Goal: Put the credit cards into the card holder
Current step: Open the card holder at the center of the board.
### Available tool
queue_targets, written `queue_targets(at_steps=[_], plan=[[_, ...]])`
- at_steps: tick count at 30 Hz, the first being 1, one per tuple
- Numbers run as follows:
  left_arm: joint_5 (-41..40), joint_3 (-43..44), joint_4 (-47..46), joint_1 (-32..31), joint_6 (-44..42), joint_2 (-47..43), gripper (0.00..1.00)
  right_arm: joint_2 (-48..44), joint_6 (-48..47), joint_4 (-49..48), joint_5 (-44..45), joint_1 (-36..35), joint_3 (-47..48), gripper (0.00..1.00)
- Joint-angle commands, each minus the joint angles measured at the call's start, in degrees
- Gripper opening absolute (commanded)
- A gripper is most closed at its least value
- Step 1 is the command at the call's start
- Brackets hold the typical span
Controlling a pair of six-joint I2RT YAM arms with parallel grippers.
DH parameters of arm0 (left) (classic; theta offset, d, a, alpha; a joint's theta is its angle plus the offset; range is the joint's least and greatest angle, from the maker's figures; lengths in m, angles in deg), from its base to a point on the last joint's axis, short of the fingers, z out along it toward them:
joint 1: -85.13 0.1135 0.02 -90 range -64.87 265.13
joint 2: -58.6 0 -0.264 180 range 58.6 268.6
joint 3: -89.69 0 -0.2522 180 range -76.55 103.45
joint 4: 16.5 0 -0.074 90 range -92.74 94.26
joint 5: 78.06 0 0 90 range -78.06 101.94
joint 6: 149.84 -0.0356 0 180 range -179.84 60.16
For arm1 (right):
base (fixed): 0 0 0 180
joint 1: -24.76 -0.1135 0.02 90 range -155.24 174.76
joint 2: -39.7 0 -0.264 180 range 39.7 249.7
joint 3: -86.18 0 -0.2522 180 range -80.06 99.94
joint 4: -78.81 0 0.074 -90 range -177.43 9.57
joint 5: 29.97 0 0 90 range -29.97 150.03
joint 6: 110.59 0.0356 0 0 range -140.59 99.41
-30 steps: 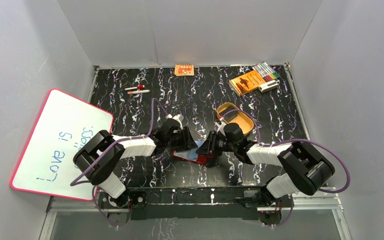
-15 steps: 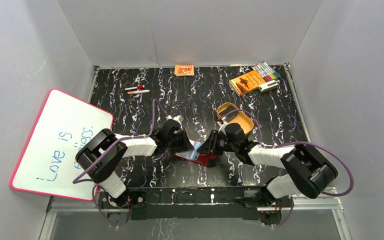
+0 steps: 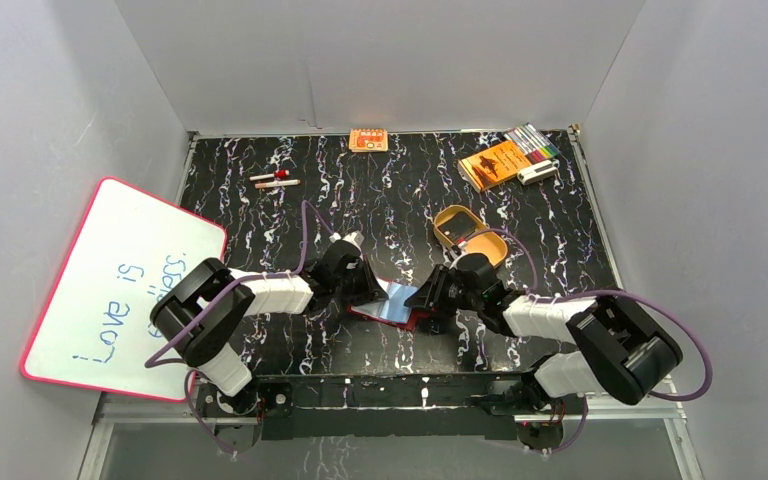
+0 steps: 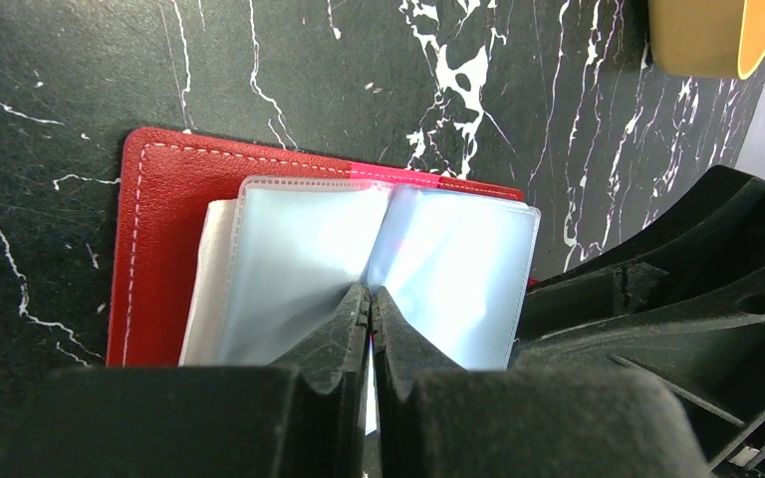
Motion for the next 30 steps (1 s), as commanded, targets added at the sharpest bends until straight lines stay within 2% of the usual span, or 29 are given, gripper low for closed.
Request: queue_targets(at_steps=[1,9,11,15,16,20,22,26,30], plan=[[-5.0,-3.0,8.9,-0.4,-1.4,2.7,0.0,1.2,1.3,-1.7,-0.2,0.3,0.6,0.42],[-4.6,-2.7,8.8,-0.4,-1.4,2.7,0.0,5.9,1.2,-0.6,-2.2,0.3,3.9,0.34],[-4.4,-2.5,9.0,-0.4,-1.4,2.7,0.0,6.7,1.2,-1.1,-2.6,0.2,4.3,0.27],[-4.4,-1.8,10.6,-0.3,-1.5,0.3,0.0,5.6,-0.9,0.8,-2.5,0.3,5.6,0.06],[-4.8,-1.4,11.6,-0.4,-1.6,-0.8,0.06,4.8,-1.7,2.6,-2.1,0.3,6.2,0.01],[-7.2,1.0,15.8,-0.3,-2.8,-6.5,0.37,1.8,-5.4,9.9,0.1,0.2,9.1,0.0],[-8.6,1.9,18.1,-0.3,-3.2,-9.3,0.49,1.0,-7.0,13.0,0.6,0.2,10.7,0.0],[-10.7,3.0,21.4,-0.4,-3.7,-14.2,0.61,0.6,-8.9,17.5,0.5,0.2,13.8,0.0],[-9.1,3.2,21.2,-0.3,-4.1,-17.3,0.66,1.6,-10.1,20.6,0.0,-0.2,17.0,0.0]])
